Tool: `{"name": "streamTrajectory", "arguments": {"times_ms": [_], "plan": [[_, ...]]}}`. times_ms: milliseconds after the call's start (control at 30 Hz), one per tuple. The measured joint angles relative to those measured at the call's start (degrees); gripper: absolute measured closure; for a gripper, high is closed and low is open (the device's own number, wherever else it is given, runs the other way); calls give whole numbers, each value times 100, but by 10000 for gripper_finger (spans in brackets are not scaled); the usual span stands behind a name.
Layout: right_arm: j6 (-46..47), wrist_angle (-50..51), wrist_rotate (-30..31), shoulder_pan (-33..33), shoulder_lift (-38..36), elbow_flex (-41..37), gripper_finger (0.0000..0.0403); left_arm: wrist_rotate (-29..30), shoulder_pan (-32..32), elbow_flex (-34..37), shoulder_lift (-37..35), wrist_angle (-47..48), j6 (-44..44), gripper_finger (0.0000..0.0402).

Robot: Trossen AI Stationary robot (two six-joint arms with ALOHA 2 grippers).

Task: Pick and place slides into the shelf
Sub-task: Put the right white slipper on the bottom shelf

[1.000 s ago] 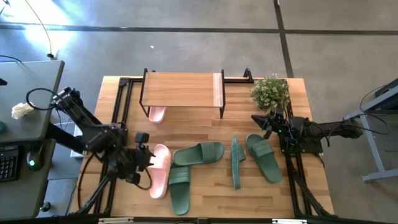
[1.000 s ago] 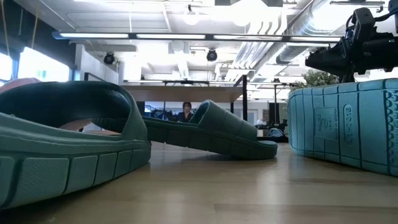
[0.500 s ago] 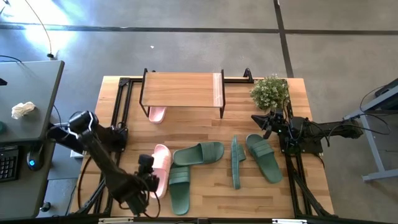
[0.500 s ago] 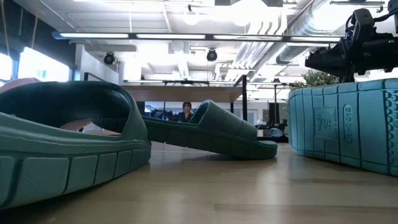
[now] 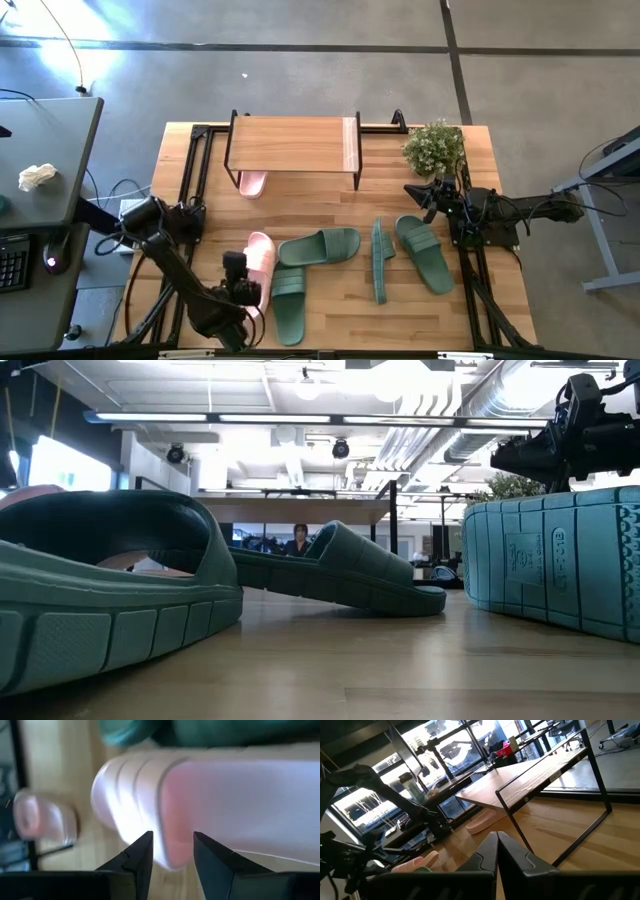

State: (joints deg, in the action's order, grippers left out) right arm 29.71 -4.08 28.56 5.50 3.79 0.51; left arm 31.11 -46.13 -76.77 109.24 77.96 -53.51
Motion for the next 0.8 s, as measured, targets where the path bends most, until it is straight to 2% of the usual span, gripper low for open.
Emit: {"name": "streamTrajectory", "arguments": {"times_ms": [133,500,800], "plan": [[-1,0,0,0,-2,-2,403,18,2,1,192,301,-654,275],[4,0,2,0,-2,0,403,465,54,0,699,269,-824,275],[27,0,2,0,-2,0,403,531,492,-1,869,332,-828,277]]}}
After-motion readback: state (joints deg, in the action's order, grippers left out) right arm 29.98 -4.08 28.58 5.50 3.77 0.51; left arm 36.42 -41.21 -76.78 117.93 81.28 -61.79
